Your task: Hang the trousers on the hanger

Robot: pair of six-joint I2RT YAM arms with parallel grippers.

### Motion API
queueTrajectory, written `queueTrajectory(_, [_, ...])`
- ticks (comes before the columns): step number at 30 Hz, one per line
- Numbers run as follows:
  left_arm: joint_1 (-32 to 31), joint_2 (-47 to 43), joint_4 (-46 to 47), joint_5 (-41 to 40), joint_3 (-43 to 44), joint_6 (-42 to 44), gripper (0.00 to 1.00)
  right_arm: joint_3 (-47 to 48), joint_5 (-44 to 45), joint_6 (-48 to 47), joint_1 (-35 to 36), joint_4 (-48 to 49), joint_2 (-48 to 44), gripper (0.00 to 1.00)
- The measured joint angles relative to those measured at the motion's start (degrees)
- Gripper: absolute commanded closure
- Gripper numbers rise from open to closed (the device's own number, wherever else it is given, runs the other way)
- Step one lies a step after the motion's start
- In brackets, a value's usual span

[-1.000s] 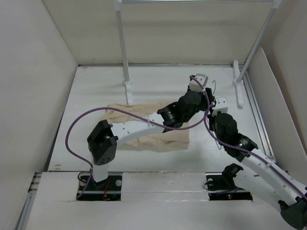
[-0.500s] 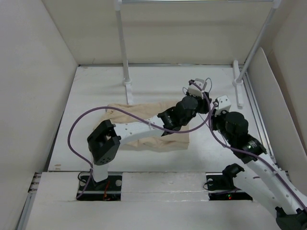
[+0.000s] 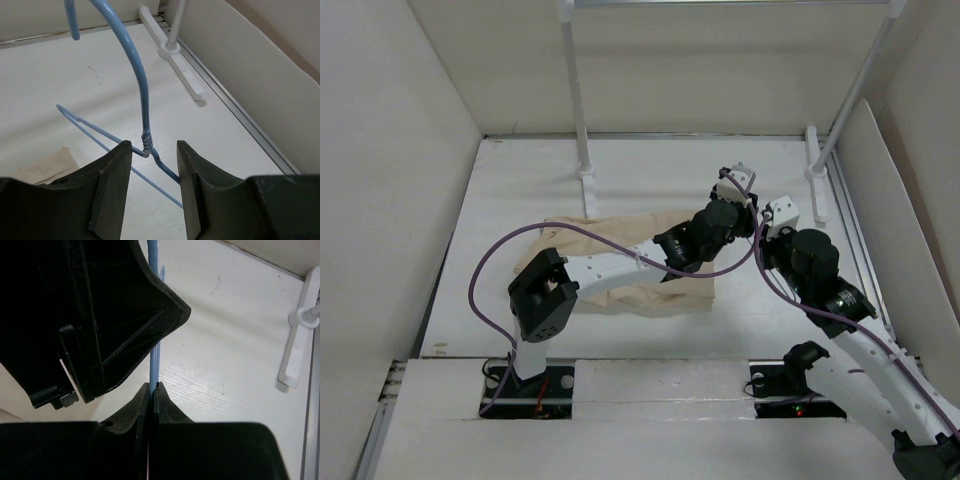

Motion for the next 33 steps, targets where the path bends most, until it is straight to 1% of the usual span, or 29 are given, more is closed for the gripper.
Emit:
queueTrajectory(4, [0.0, 0.8, -0.4, -1.0, 1.1, 0.4, 0.66, 0.0, 1.2, -0.3, 1.2, -0.1, 0.0, 1.0])
queueTrajectory(7, [0.0, 1.7, -0.4, -1.7, 1.9, 0.5, 0.72, -0.2, 2.6, -0.4, 3.0, -0.3, -0.1, 1.0])
queueTrajectory(10, [0.1, 2.4, -0.4, -2.5, 2.3, 0.5, 0.86, -1.0, 4.0, 0.0, 4.4, -0.3, -0.3, 1.0])
queueTrajectory(11, [0.1, 2.6, -0.4, -2.6, 2.4, 0.5, 0.95, -1.4, 4.6, 0.3, 4.7, -0.4, -0.5, 1.0])
queueTrajectory(12, [0.1, 2.7, -0.5, -2.8, 2.4, 0.4, 1.0, -2.0, 5.0, 0.5, 4.9, -0.4, -0.8, 1.0])
queueTrajectory(18, [-0.1, 3.3, -0.8, -2.4, 2.2, -0.7, 1.0, -4.5, 6.9, 1.6, 5.9, -0.2, -2.8, 1.0])
queueTrajectory(19, [-0.2, 3.3, -0.3, -2.3, 1.8, -0.9, 1.0, -4.7, 7.1, 1.7, 6.0, -0.2, -3.1, 0.93])
queueTrajectory(20, [-0.2, 3.1, 0.7, -2.2, 0.9, -1.1, 1.0, -4.9, 7.1, 1.8, 6.0, -0.2, -3.2, 0.83])
queueTrajectory(21, [-0.2, 2.7, 1.7, -2.1, -0.5, -1.7, 1.0, -5.0, 7.1, 1.7, 6.0, -0.5, -3.3, 0.66])
queueTrajectory(22, [-0.2, 2.3, 2.5, -2.0, -2.0, -2.1, 1.0, -5.0, 6.8, 1.7, 6.0, -1.1, -3.4, 0.61])
queueTrajectory(24, [-0.2, 0.8, 4.3, -1.6, -6.1, -3.3, 1.0, -5.0, 6.5, 1.0, 6.4, -2.2, -4.0, 0.53])
queueTrajectory(25, [-0.2, 0.0, 5.0, -1.4, -8.1, -4.2, 1.0, -4.9, 6.2, 0.7, 6.4, -3.1, -4.6, 0.52])
queueTrajectory(27, [-0.2, -2.1, 7.8, -0.6, -12.5, -6.1, 1.0, -4.9, 5.0, 0.5, 6.7, -4.5, -5.9, 0.51])
queueTrajectory(29, [-0.3, -4.3, 11.3, 0.0, -16.4, -7.4, 1.0, -4.9, 3.7, 0.6, 7.0, -5.1, -7.0, 0.53])
queueTrajectory(30, [-0.4, -5.5, 13.2, 0.2, -18.5, -7.8, 1.0, -4.9, 3.5, 0.8, 7.1, -5.2, -7.3, 0.58])
queueTrajectory(31, [-0.4, -6.7, 15.5, 0.6, -20.7, -7.9, 1.0, -4.9, 3.0, 0.9, 7.1, -5.2, -7.6, 0.66])
queueTrajectory(32, [-0.4, -7.8, 17.9, 1.1, -22.8, -7.8, 1.0, -4.9, 2.7, 1.1, 7.1, -5.2, -7.7, 0.73])
queueTrajectory(33, [-0.4, -8.7, 20.4, 1.4, -24.8, -7.6, 1.0, -4.9, 2.2, 1.4, 7.1, -5.2, -7.8, 0.83])
